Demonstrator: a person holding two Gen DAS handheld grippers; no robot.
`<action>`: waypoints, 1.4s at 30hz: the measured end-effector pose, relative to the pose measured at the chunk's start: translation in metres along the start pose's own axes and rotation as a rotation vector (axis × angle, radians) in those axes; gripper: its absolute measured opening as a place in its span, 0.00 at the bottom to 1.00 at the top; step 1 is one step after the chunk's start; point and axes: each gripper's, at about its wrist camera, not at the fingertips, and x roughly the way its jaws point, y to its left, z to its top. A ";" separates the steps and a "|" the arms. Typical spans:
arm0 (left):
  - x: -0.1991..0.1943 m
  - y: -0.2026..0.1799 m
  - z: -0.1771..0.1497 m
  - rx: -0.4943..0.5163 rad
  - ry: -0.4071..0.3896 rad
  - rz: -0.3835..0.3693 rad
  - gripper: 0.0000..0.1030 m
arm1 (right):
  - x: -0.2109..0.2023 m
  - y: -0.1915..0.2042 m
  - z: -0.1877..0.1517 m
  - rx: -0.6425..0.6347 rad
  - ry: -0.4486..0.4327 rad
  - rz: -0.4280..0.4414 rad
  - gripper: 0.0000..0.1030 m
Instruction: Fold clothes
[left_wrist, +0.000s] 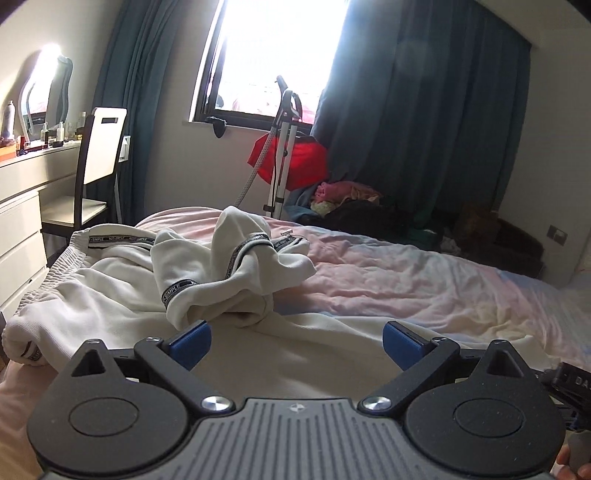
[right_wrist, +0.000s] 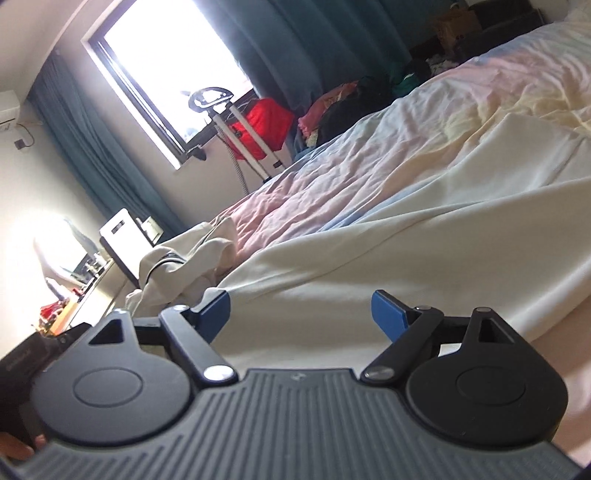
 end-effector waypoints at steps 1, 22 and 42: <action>0.001 0.004 0.000 -0.017 -0.006 0.003 0.98 | 0.016 0.007 0.005 0.024 0.020 0.033 0.82; 0.089 0.102 -0.022 -0.232 -0.020 0.164 0.97 | 0.353 0.104 0.067 0.160 0.070 0.013 0.21; 0.089 0.069 -0.028 -0.129 0.032 0.128 0.97 | 0.108 -0.136 0.243 0.009 -0.334 -0.633 0.14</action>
